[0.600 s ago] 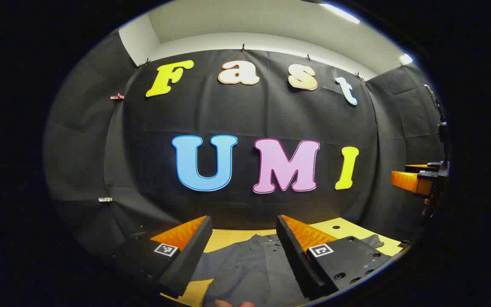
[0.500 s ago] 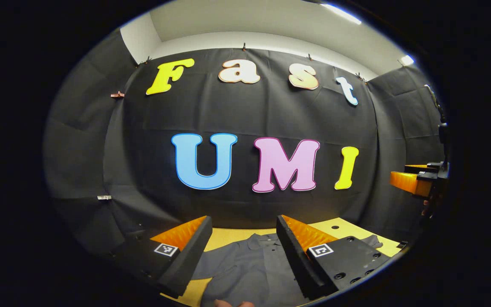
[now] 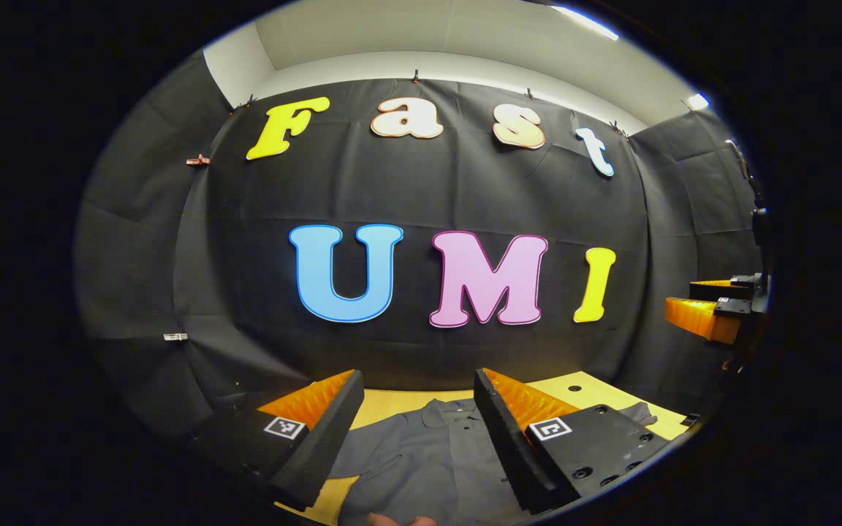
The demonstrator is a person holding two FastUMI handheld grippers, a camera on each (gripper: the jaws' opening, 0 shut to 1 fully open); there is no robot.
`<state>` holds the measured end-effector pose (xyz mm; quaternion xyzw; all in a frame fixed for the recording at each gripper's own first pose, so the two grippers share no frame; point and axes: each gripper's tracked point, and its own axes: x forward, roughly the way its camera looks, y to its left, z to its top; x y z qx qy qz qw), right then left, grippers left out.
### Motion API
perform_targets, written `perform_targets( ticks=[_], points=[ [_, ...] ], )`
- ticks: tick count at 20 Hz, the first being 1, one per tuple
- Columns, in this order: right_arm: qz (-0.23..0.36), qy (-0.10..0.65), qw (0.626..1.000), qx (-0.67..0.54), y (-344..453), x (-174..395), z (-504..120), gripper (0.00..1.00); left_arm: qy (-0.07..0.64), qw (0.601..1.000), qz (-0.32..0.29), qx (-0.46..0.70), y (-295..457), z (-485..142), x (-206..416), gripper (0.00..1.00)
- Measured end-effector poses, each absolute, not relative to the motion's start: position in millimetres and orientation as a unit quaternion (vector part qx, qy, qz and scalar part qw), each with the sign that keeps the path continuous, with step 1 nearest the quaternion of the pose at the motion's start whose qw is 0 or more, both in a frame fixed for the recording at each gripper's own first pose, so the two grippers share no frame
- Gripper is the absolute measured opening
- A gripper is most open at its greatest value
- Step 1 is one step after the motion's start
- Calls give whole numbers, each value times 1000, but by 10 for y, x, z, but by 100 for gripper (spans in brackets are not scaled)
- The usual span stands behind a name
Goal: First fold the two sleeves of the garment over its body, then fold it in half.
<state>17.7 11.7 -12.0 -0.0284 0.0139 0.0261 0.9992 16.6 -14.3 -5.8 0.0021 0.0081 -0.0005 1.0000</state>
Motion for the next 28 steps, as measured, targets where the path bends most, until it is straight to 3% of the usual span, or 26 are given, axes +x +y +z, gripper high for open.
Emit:
perform_targets(
  ticks=[11, 22, 28],
  points=[
    [-41, 73, 996, -25, -947, 586, -647, 97, 25, 999, -23, 6, -646, -197, 579, 95],
    [-73, 213, 974, -21, -2157, 1106, -2504, 98, 57, 998, -16, 33, -1155, -280, 964, 95],
    [-95, 300, 949, 12, -2595, 1103, -3608, 98, 70, 995, -8, 74, -1458, -292, 1127, 95]
  ],
)
